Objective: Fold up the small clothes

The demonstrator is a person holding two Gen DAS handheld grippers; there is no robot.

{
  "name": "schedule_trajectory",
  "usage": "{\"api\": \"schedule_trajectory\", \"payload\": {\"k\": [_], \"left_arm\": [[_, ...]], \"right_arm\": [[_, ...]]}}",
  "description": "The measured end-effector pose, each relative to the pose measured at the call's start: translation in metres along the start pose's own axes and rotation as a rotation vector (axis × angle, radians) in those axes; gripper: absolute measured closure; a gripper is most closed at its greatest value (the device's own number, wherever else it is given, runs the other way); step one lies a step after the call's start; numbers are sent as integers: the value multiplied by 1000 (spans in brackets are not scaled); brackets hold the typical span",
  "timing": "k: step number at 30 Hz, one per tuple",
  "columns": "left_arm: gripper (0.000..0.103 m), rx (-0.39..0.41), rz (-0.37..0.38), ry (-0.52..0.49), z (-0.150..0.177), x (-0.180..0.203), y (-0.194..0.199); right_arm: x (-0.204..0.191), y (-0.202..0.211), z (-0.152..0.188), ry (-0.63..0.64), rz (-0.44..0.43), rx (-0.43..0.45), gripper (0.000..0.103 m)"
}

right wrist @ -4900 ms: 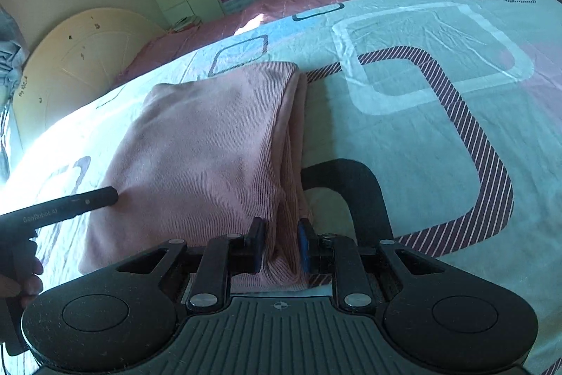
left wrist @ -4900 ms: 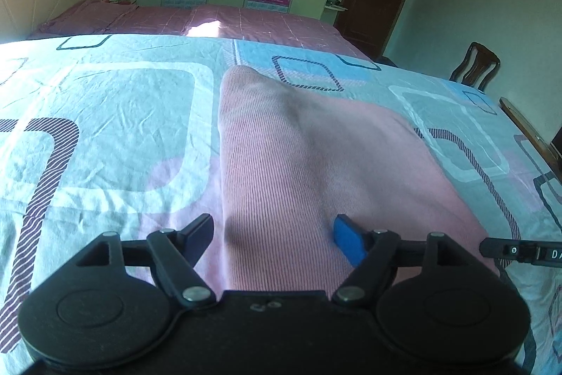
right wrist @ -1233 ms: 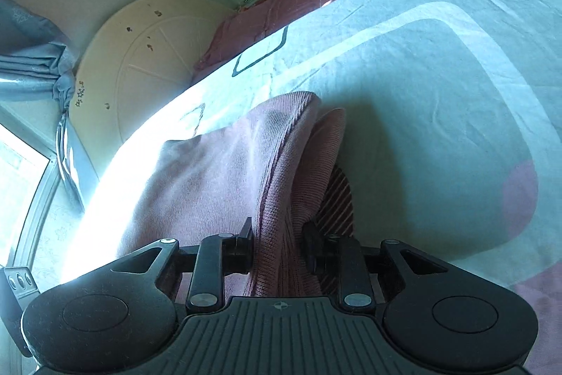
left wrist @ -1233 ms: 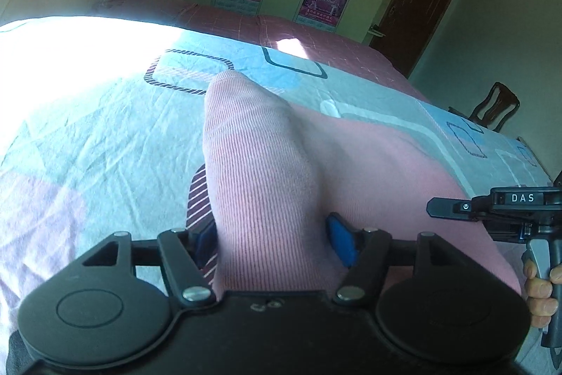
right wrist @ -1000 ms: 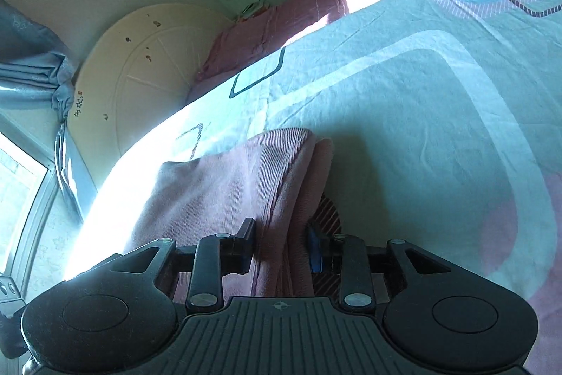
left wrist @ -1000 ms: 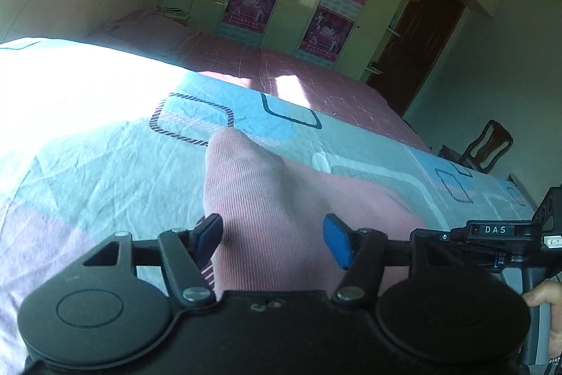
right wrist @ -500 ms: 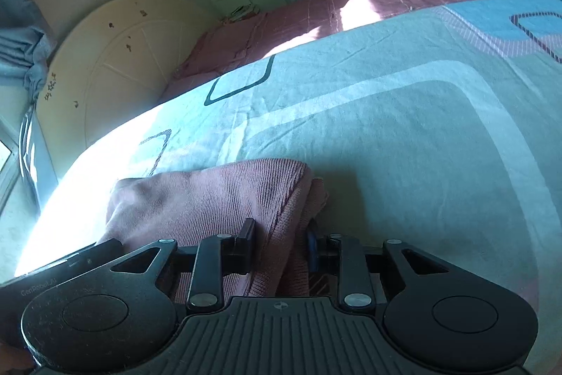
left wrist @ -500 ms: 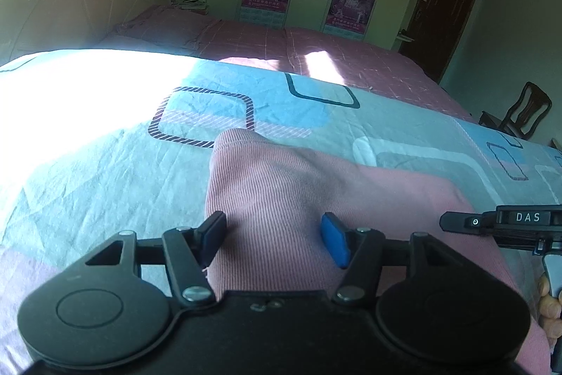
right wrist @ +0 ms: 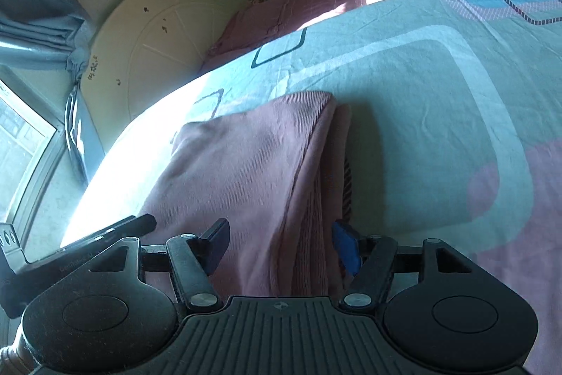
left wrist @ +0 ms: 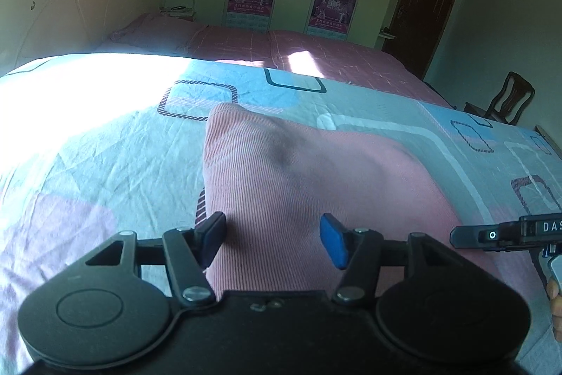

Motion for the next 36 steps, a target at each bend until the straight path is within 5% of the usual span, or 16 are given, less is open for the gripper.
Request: {"api": "schedule_trajectory", "payload": {"k": [3, 5, 7, 13, 16, 20, 28, 34, 36], "left_arm": [[45, -5, -3, 1, 12, 2, 6], [45, -6, -13, -12, 19, 5, 7], [45, -2, -24, -27, 23, 7, 10], [45, 7, -9, -19, 29, 4, 21], [41, -2, -32, -39, 40, 5, 16], [39, -2, -43, -48, 45, 6, 16], [40, -5, -33, -47, 60, 19, 34], [40, -31, -95, -76, 70, 27, 23], [40, -31, -104, -83, 71, 29, 23]], "right_arm": [[8, -4, 19, -28, 12, -42, 39], [12, -6, 28, -44, 15, -67, 62], [14, -6, 30, -84, -6, -77, 71], [22, 24, 19, -267, -272, -65, 80], [40, 10, 27, -231, -73, -118, 80], [37, 20, 32, -183, -24, -73, 80], [-44, 54, 31, 192, 133, 118, 80], [-33, 12, 54, 215, 239, 48, 80], [-29, 4, 60, 231, 273, 51, 88]]}}
Point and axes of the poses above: each gripper's, at about its wrist camera, not at the fingertips, and y roughly against the way its jaws point, x to its right, z to its underside, the point moved 4 cm from there along -y, roughly the way its jaws point, and after that the axes turned 8 degrees about -x, right-handed, at the moved point
